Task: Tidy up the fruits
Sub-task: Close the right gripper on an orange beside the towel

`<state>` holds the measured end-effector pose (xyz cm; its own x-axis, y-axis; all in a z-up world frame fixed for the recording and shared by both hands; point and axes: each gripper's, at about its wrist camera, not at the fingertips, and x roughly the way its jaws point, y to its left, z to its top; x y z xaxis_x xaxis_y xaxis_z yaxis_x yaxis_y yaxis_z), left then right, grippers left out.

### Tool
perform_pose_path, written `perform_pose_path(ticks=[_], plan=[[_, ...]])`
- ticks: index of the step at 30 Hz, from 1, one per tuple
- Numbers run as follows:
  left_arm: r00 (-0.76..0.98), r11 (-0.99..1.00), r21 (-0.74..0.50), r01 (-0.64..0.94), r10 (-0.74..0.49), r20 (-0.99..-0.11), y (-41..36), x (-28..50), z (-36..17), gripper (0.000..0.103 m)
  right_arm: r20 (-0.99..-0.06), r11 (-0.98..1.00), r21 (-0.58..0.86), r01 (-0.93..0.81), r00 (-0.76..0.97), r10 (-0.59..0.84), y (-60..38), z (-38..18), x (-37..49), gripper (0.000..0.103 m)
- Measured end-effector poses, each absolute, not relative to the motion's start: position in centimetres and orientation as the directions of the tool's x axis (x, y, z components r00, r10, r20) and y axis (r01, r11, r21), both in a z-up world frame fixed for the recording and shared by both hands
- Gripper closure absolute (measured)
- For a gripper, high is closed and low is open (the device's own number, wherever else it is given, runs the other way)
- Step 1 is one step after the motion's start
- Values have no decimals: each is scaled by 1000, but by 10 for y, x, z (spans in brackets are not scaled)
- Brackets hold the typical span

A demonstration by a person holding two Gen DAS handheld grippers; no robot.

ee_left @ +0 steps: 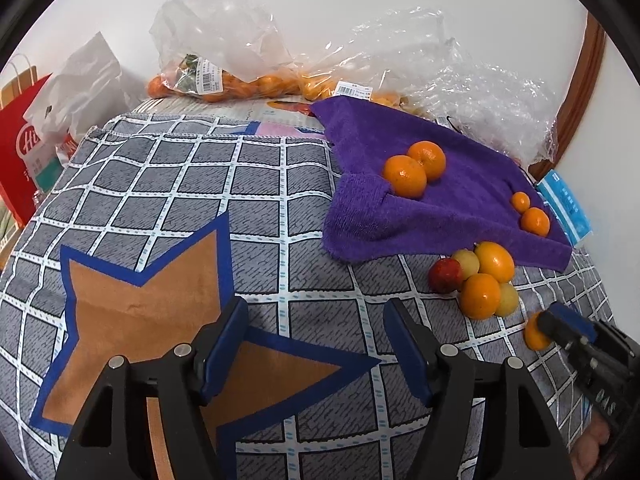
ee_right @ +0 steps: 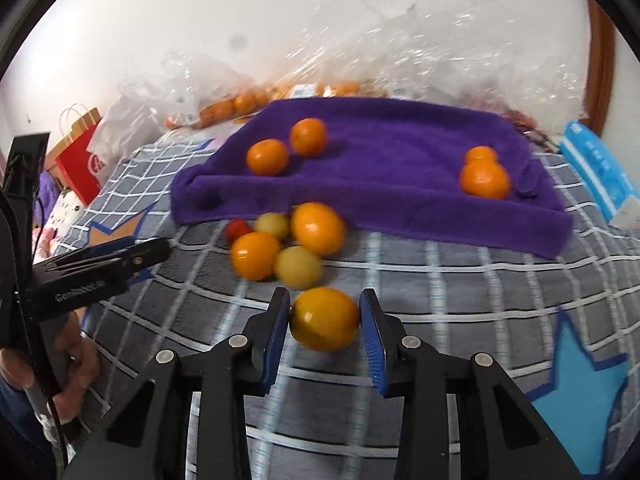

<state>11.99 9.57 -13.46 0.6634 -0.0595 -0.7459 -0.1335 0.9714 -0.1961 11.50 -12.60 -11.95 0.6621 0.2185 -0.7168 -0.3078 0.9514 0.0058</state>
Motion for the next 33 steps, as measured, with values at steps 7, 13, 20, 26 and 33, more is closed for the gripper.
perform_pose_path(ticks=[7,13,20,26,33], plan=[[646,981,-161,-105,-56,-761,86,123,-137,19,-691,972,33,-231,697,189,-168,-109,125,74],[626,991,-92,-92,-14,-780,75,125,-138,15,-688,961,51,-272,688,231,-166,-112,120,67],[633,989,-120,-90,-36,-774,78,122,-139,14,-722,959,14,-285,660,207,-154,-127,118,59],[634,988,-122,-90,-38,-773,78,121,-139,13,-736,963,-1,-270,652,182,-154,-131,121,68],[653,977,-197,-77,-100,-751,85,117,-137,15,-710,967,2,-254,681,180,-165,-124,118,68]])
